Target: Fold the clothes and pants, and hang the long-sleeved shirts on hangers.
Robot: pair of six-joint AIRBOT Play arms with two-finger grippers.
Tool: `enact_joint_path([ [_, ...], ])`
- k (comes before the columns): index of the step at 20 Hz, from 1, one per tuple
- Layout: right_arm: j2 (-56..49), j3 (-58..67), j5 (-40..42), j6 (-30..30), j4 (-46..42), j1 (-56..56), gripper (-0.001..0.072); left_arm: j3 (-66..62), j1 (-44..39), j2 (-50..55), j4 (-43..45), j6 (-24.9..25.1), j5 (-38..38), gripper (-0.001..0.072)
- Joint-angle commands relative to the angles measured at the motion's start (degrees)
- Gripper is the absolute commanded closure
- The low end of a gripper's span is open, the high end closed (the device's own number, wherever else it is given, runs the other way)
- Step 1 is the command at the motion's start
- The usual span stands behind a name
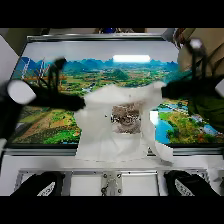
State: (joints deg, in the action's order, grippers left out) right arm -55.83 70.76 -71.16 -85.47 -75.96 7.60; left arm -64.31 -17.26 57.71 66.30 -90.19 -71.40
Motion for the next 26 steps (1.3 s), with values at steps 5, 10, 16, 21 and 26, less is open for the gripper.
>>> enact_joint_path([
  [5, 7.1, -30.9, 9.5, 0.2, -0.4, 0.1, 0.0689, 33.8, -19.3, -7.9, 1.1, -7.2, 24.7, 0.0683],
  [10, 6.7, -28.9, 13.5, 0.2, -3.4, 0.0, 0.0065, 35.2, -22.1, -7.9, 1.1, -7.3, 26.4, 0.0683],
  [16, 11.6, -24.6, 3.4, -6.6, -5.0, 3.9, 0.0068, 35.2, -21.7, -7.9, 1.1, -7.4, 26.4, 0.0683],
  [21, 11.5, -28.6, -3.8, -31.6, -18.6, 16.8, 0.0069, 35.2, -21.7, -7.9, 1.1, -7.3, 26.5, 0.0683],
  [26, 11.3, -37.6, 2.4, -56.0, -25.6, 26.9, 0.0068, 35.2, -21.7, -7.9, 1.2, -7.3, 26.5, 0.0683],
])
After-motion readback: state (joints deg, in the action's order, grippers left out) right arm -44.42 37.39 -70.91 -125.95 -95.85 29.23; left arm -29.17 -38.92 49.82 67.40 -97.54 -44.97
